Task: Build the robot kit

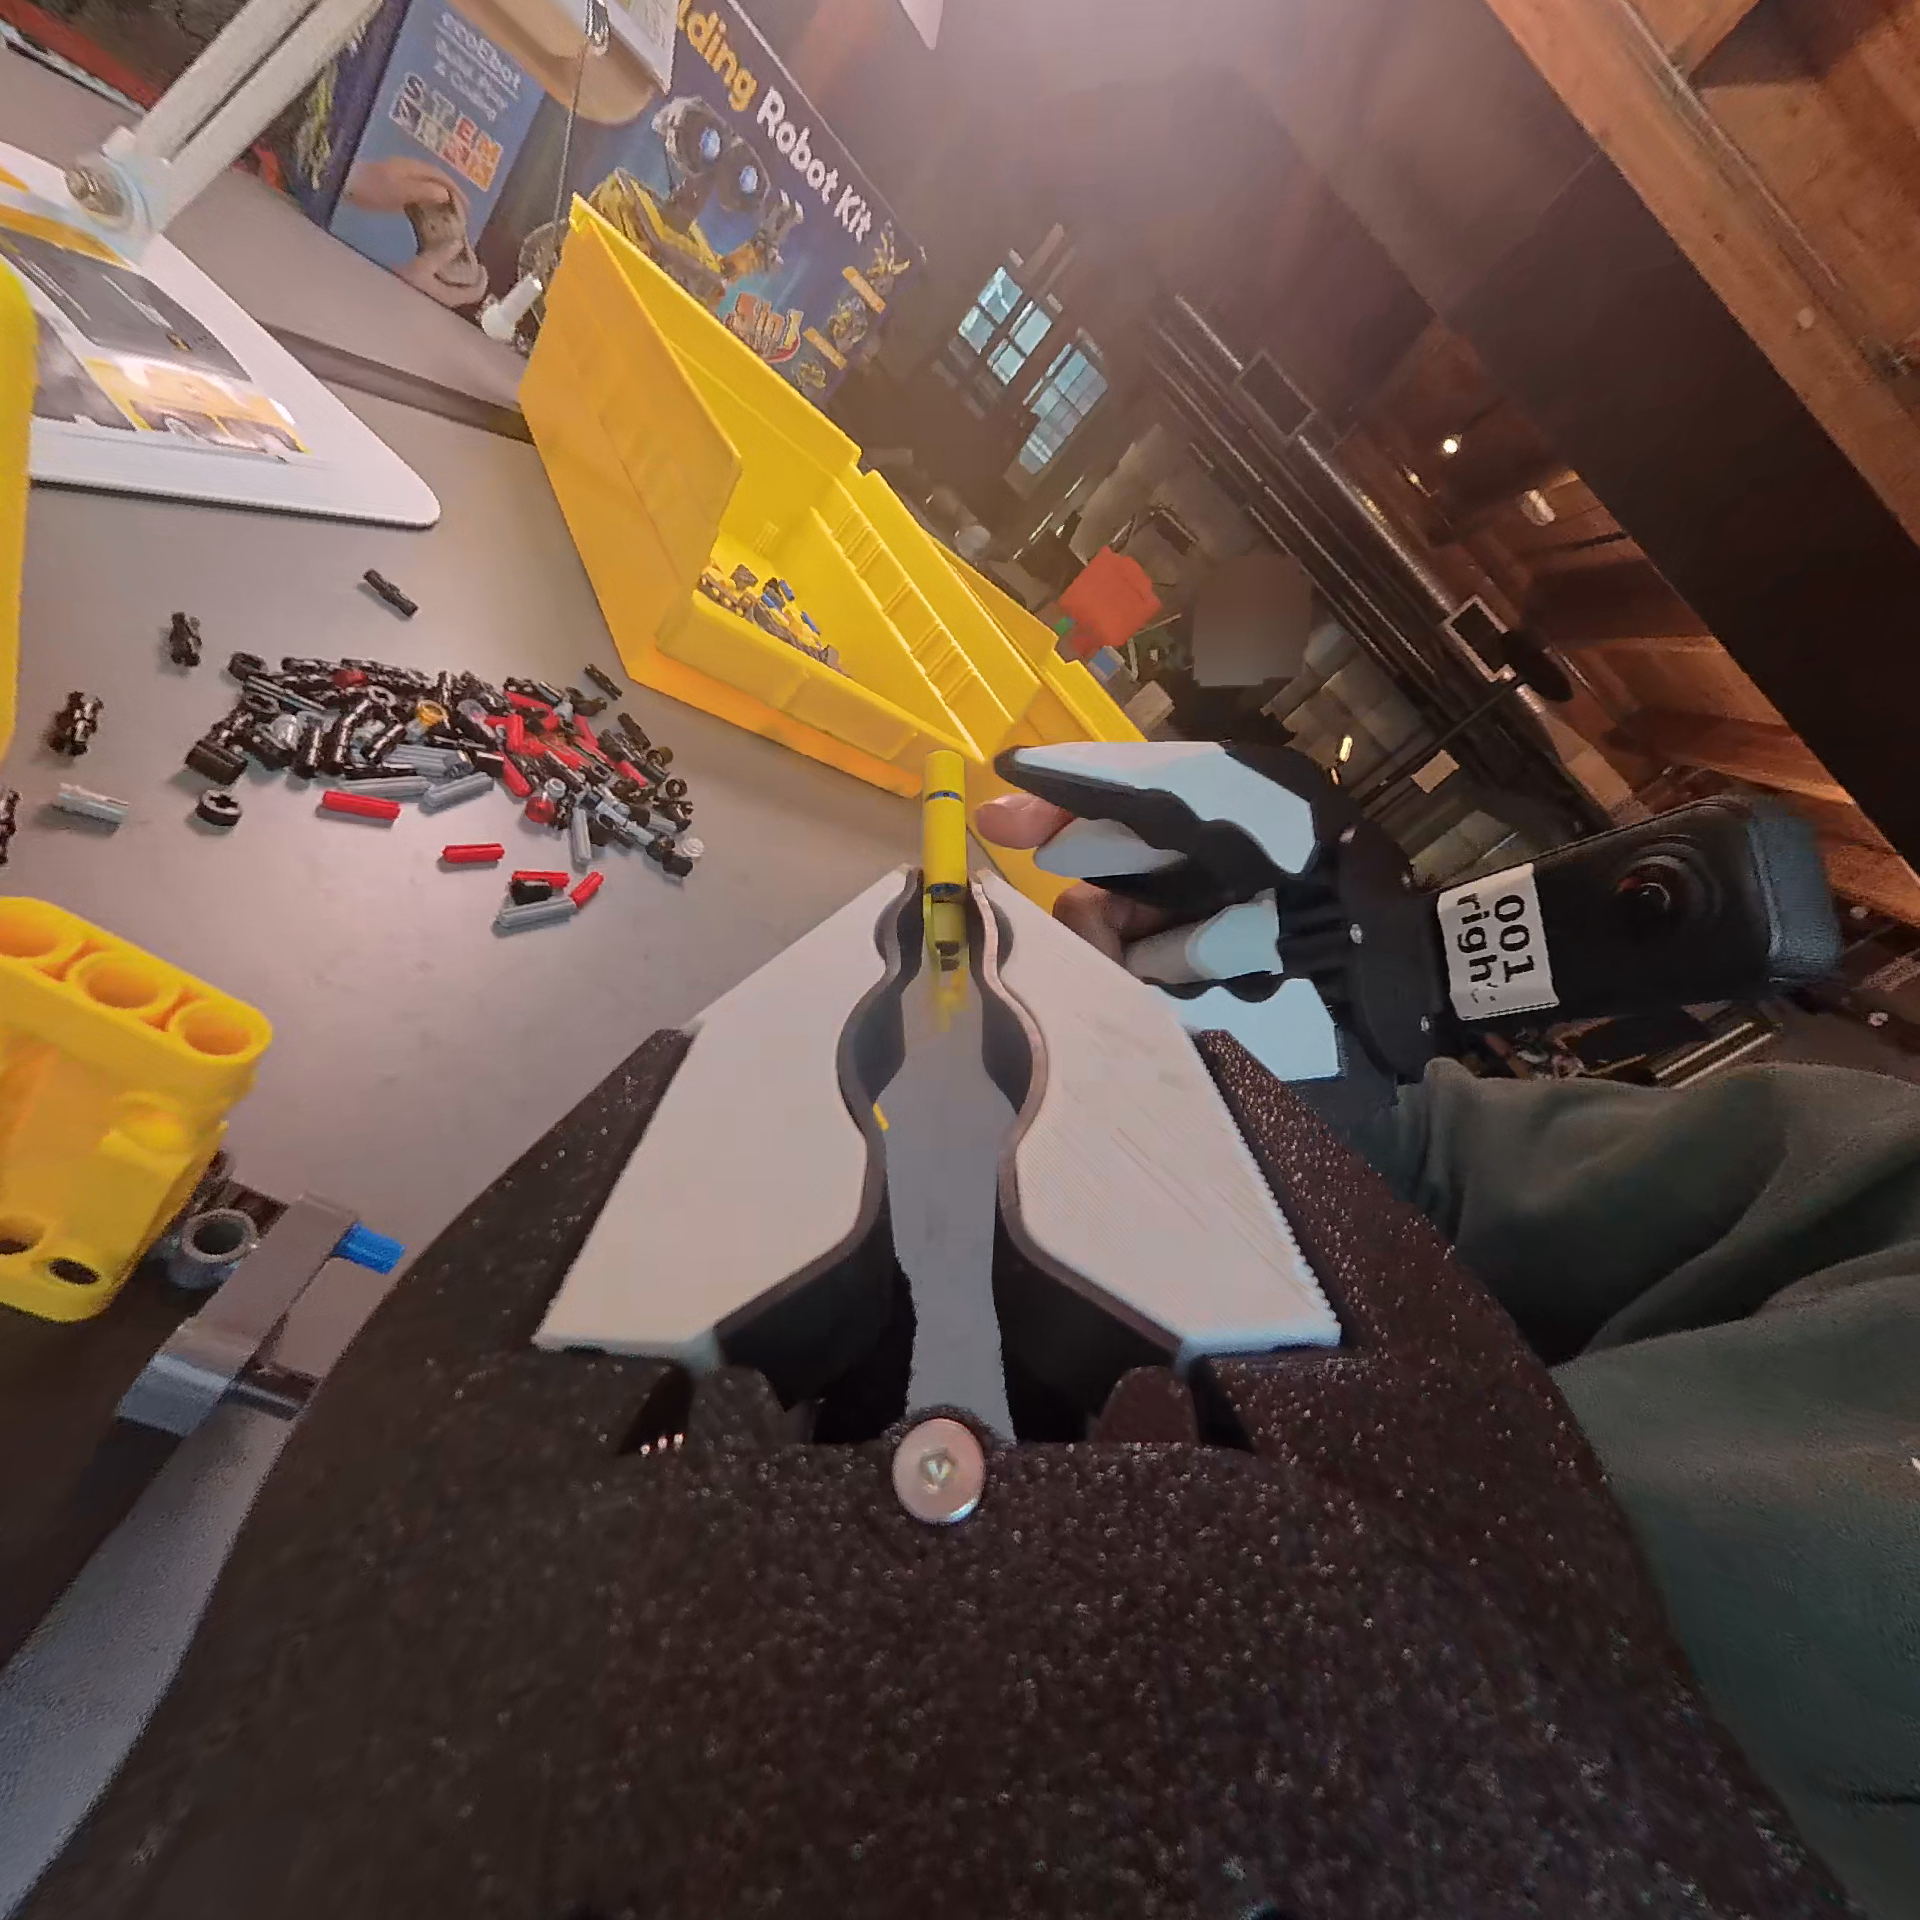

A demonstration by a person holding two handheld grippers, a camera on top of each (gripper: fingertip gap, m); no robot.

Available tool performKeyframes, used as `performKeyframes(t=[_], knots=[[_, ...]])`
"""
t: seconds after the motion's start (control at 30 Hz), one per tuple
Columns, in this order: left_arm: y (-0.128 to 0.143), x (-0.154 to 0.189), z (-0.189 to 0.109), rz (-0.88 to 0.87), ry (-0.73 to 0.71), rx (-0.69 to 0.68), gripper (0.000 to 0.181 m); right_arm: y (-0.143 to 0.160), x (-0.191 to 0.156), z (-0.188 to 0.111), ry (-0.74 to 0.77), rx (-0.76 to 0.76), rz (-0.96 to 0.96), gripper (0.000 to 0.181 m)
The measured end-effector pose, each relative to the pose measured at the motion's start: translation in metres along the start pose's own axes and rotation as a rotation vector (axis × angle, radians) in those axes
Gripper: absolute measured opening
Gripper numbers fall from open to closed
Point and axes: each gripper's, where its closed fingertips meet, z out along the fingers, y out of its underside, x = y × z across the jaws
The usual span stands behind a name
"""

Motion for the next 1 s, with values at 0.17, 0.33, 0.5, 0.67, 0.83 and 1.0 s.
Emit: performKeyframes(t=[0.17,0.33,0.5,0.67,0.83,1.0], knots=[[0.002,0.009,0.002,0.034,0.012,-0.006,0.006,0.005,-0.006,0.006,-0.037,-0.016,0.016,0.043],[0.009,0.008,0.003,0.02,-0.007,-0.032,0.006,0.008,-0.01,0.006,-0.079,-0.034,-0.007,0.04],[0.014,0.001,0.003,-0.029,-0.038,-0.039,0.006,0.016,-0.012,0.01,-0.05,-0.084,-0.113,0.039],[0.018,-0.002,0.002,-0.048,-0.044,-0.061,0.006,0.018,-0.016,0.011,-0.035,-0.101,-0.189,0.037],[0.026,-0.008,0.002,-0.047,-0.062,-0.099,0.006,0.026,-0.022,0.013,-0.039,-0.134,-0.245,0.034],[0.032,-0.01,0.003,-0.036,-0.068,-0.127,0.005,0.03,-0.027,0.011,-0.057,-0.142,-0.217,0.034]])
